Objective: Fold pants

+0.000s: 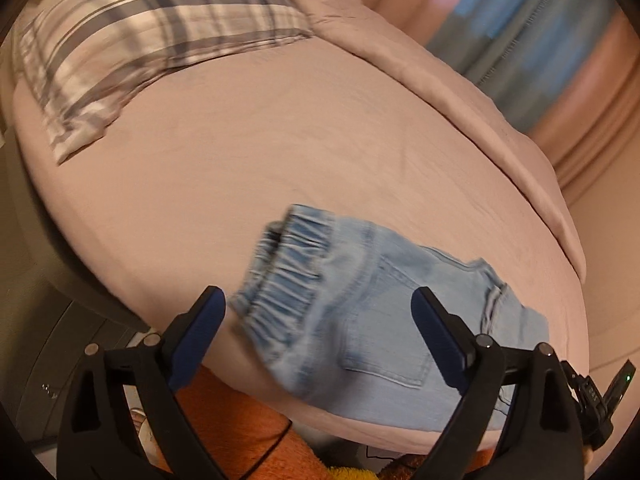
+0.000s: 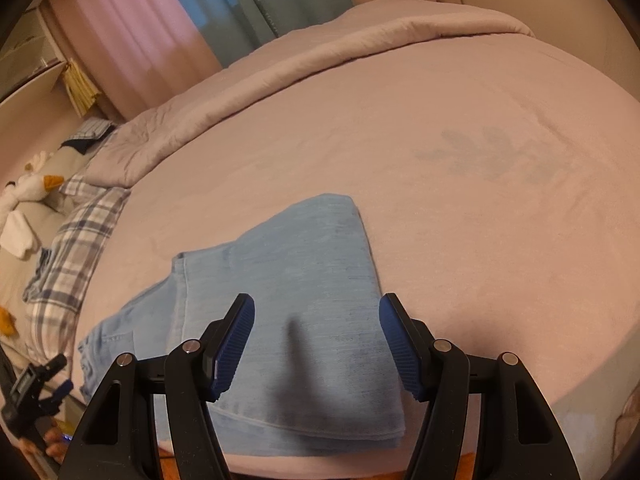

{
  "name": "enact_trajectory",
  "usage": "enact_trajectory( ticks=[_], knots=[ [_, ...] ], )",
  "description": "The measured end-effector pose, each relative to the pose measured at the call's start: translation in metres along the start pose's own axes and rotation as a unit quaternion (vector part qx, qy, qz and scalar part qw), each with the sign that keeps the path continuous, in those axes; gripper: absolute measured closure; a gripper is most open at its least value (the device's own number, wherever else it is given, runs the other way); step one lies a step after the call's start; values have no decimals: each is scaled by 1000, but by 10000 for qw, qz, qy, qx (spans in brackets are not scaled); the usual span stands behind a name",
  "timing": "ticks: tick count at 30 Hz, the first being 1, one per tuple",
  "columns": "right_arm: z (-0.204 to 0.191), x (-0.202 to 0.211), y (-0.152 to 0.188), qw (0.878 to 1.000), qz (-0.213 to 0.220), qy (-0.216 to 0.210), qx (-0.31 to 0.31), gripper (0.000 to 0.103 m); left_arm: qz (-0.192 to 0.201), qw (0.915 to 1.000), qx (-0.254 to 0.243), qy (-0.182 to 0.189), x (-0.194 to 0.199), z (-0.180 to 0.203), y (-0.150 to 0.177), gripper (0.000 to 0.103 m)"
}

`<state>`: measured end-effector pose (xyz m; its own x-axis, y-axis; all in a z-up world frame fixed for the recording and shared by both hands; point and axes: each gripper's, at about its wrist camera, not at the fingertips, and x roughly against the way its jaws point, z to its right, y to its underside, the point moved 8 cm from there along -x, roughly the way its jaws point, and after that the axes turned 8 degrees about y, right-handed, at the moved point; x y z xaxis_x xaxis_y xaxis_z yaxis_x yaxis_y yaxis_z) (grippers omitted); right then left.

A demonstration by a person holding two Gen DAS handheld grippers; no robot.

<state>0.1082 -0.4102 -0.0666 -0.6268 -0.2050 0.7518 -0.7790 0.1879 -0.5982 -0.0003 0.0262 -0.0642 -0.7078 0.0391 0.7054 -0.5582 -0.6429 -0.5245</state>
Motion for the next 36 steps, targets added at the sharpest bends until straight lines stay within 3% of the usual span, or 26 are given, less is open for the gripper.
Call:
enact_trajectory(
  ticks=[8,18,26,36],
  knots=[
    [-6,-5,1,9999,-111,-8,81,38,-35,9994,224,-243,-3,-25,2,8],
    [-8,-7,3,9998,-180,16,131,38,-206,9988,354,-272,-15,-37,10,8],
    [-9,-9,3,9997,-211,38,134,38,-340,9985,372,-222,-24,-37,16,10],
    [-6,-9,3,9997,-231,56,111,38,-561,9972,494,61,-35,-28,25,20]
  ],
)
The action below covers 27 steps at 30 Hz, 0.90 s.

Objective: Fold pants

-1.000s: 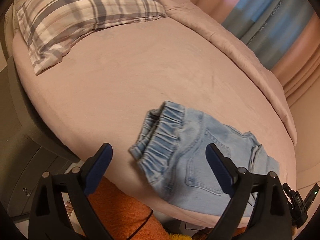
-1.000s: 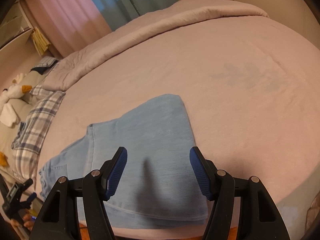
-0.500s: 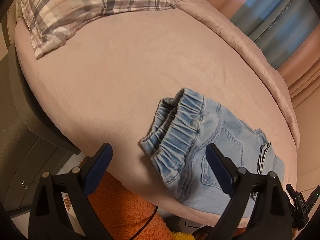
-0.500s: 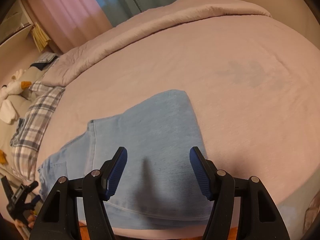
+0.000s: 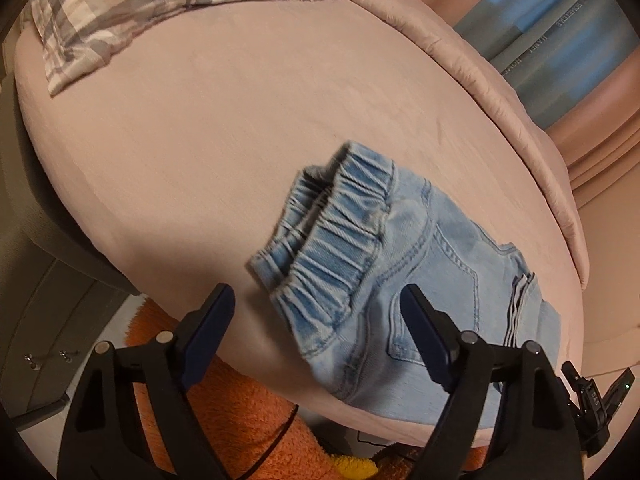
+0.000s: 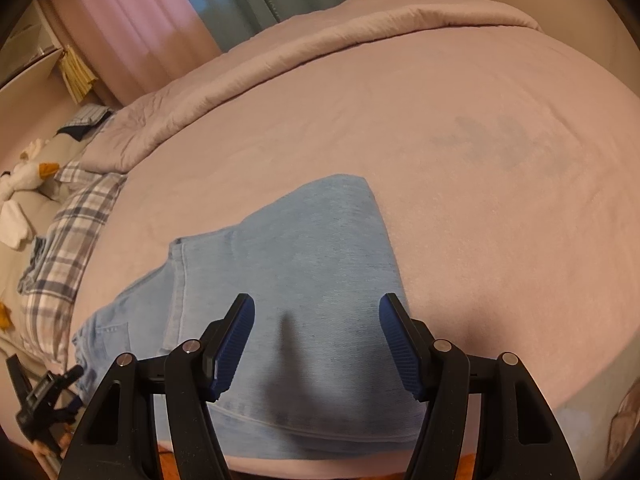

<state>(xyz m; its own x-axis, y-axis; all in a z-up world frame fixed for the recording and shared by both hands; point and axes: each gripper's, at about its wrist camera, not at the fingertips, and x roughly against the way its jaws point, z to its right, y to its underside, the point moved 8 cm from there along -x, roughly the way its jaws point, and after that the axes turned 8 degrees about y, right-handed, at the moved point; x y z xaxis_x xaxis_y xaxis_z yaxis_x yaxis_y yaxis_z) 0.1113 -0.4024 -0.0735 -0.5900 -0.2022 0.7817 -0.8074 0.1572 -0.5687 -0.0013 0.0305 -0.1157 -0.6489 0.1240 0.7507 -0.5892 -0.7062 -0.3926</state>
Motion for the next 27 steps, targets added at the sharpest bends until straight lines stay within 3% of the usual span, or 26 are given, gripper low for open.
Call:
enact_trajectory(
  ticks=[6,17,20,21,24,27],
  knots=[
    [2,-1,1,10000,-25,-1,-13,38,-97,9999,53,117,-9,3,3,22],
    [0,-1,1,10000,1,-1,14,38,-29,9999,-36,107,-19,6,2,35],
    [-1,-2,1,10000,-19,-17,11,38,56,9999,-84,64,-21,7,2,45],
    [-1,-2,1,10000,-19,-26,10,38,63,9999,-63,138,-22,9,2,54],
    [-3,-2,1,10000,-28,-70,37,38,-47,9971,285,700,-20,18,4,76],
    [-7,-1,2,9999,-12,-116,52,38,162,9950,-112,980,4,56,-5,81]
  ],
)
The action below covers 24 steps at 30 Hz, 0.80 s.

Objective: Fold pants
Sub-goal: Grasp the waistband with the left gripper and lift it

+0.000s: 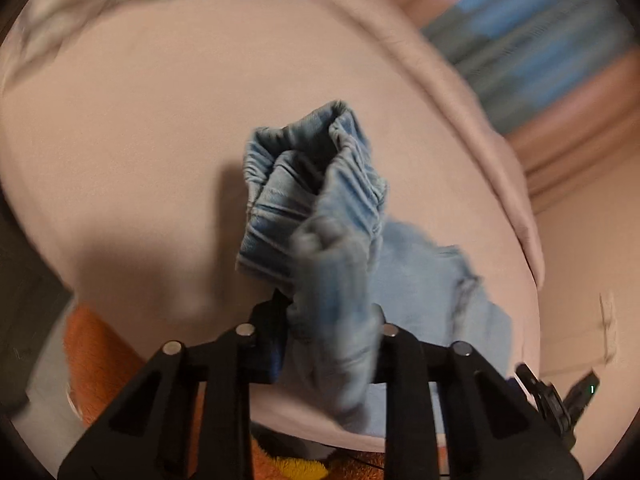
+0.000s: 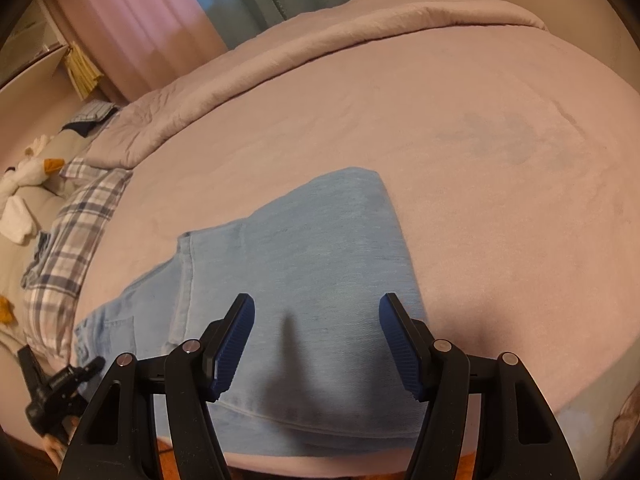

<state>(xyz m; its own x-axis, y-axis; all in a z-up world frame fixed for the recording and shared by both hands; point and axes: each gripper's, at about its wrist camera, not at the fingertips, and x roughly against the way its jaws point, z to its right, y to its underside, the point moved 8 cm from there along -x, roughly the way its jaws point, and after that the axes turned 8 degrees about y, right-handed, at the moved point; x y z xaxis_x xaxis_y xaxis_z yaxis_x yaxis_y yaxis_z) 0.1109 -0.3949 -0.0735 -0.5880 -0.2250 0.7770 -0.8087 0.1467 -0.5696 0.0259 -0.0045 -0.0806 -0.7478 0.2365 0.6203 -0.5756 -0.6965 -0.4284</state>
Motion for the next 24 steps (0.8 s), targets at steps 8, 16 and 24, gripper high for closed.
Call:
enact_trajectory(
  ticks=[8,16,24],
  knots=[
    [0,8,-3,9999,134,-52,-73,38,106,9728,-1954,1241,-1,190,8,84],
    [23,18,1,9988,250,12,-410,38,-1198,9415,-2911,1201,-101,256,106,84],
    [45,21,8,9973,232,193,-663,38,-1844,9306,-2954,1126,-133,249,145,69]
  ],
)
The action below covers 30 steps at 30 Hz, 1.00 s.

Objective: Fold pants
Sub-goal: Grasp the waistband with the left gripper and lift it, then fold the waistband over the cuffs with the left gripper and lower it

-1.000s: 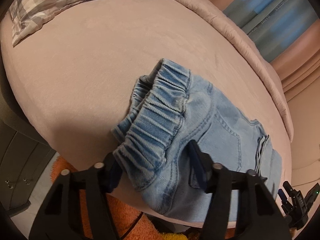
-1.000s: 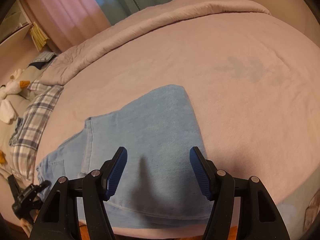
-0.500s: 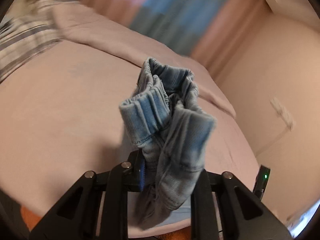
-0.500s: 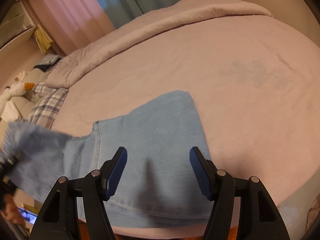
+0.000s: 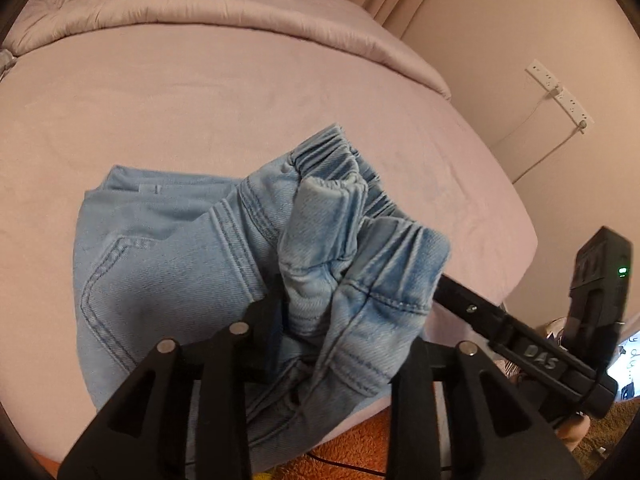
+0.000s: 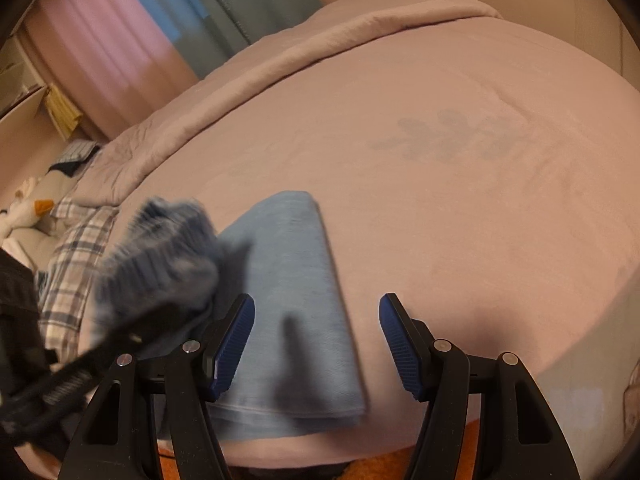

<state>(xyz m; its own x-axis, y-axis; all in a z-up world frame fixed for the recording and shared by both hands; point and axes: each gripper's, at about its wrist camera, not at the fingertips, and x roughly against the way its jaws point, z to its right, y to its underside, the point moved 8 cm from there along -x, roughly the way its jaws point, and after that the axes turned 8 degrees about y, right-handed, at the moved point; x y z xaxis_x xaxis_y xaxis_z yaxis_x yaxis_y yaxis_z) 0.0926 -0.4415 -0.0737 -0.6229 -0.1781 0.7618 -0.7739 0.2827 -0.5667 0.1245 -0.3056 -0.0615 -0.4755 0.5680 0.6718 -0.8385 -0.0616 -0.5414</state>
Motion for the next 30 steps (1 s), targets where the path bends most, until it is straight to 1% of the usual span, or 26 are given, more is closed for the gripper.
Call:
enact_trajectory(
  ticks=[1,2,3,4,5,7,8,9,10,12,13,14,16,18,19,21,24,26,27,28,29,30],
  knots=[
    [3,0,1,10000,-19,36,-22,38,5,10000,5,59,4,0,-2,60],
    [4,0,1,10000,-23,57,-22,38,-18,9999,29,152,6,4,1,54],
    [6,0,3,10000,-23,91,-17,38,-48,9996,86,249,11,5,2,35],
    [6,1,2,9999,-23,111,-12,38,-15,9995,143,284,17,5,1,20],
    [6,1,2,9999,-21,132,-3,38,92,9994,177,277,22,4,-2,17],
    [6,1,2,9999,-9,139,2,38,396,9991,147,65,39,0,-8,14],
    [6,2,1,9999,-4,137,-2,37,506,9986,113,-51,46,-2,-11,12],
    [7,1,1,9999,0,134,-10,34,615,9979,97,-148,54,-6,-15,8],
    [7,1,0,9999,14,123,-20,33,722,9970,116,-251,62,-12,-16,5],
    [6,0,-2,10000,24,91,-16,31,863,9949,217,-472,73,-26,-18,3],
    [5,0,-3,10000,22,57,-12,28,918,9933,305,-628,78,-37,-17,3],
    [4,0,-4,10000,34,16,-11,22,939,9922,367,-736,80,-44,-16,2],
    [-1,1,-6,9999,71,-134,7,18,905,9897,571,-953,86,-66,-10,2],
    [-8,1,-7,9994,53,-324,78,11,830,9870,864,-1068,89,-90,1,3],
    [-14,0,-7,9990,18,-430,147,9,795,9861,969,-1094,84,-96,-5,3],
    [-23,-5,-6,9982,-70,-540,254,8,708,9842,1138,-1155,80,-108,3,3],
    [-39,-18,1,9957,-353,-673,532,8,584,9813,1313,-1280,75,-122,13,3],
    [-44,-27,5,9947,-468,-607,690,8,486,9806,1440,-1240,71,-130,21,4],
    [-45,-32,7,9942,-539,-544,752,8,451,9806,1490,-1195,68,-132,24,8],
    [-45,-40,9,9937,-620,-413,832,8,386,9804,1573,-1119,64,-134,28,14],
    [-44,-44,10,9936,-624,-351,870,8,328,9804,1635,-1045,61,-134,29,17],
    [-44,-47,9,9935,-621,-323,896,7,276,9805,1730,-894,57,-134,33,21]
  ],
)
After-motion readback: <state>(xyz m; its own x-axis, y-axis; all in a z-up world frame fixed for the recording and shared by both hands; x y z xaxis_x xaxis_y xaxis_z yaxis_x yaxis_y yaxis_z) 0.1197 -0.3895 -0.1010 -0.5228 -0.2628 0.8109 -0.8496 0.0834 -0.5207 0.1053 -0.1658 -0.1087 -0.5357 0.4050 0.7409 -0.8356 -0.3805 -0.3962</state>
